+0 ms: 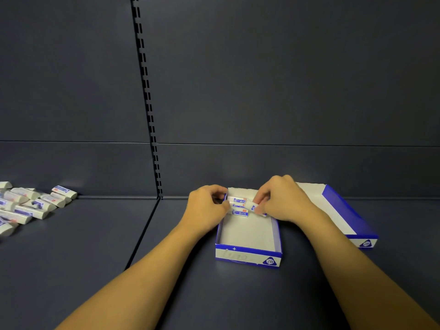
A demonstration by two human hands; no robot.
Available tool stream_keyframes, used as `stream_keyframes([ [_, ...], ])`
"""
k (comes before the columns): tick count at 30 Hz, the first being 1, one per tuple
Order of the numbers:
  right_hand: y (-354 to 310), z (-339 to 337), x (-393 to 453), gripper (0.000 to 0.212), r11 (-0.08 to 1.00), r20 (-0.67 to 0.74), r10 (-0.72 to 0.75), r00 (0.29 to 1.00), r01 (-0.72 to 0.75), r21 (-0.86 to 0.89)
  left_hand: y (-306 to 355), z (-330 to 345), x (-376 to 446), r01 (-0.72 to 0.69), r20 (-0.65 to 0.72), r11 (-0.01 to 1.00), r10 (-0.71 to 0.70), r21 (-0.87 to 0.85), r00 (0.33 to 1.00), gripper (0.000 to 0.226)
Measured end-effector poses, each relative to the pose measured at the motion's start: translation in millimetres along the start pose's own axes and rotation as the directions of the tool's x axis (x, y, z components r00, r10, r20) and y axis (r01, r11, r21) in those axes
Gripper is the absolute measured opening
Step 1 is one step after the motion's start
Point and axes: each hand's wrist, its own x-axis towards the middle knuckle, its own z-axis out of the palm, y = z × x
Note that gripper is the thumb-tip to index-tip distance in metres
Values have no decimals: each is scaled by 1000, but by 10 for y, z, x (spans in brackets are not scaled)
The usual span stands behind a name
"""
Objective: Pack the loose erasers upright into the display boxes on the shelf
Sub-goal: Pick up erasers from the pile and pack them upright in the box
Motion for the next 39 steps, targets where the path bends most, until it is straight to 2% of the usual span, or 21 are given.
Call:
stream_keyframes([
  [3,-14,45,40,15,988,46,0,999,7,-152,2,18,-10,24,-4,999,-24,21,1000,33],
  [7,-24,63,80,12,976,45,14,999,-4,-218,14,39,-26,36,-2,998,-36,42,999,38],
  [20,-103,54,37,19,956,14,5,1000,-1,-294,3,86,-19,62,0,998,-62,20,998,40],
  [28,-93,125,77,29,947,65,14,998,8,-321,3,97,-21,50,9,998,-51,30,999,43],
  [33,-98,122,89,27,936,68,-8,998,31,-349,35,95,-36,51,-1,998,-51,27,999,43],
  [39,-71,95,107,33,949,57,43,997,-23,-315,55,115,-57,71,-18,997,-71,7,997,41],
])
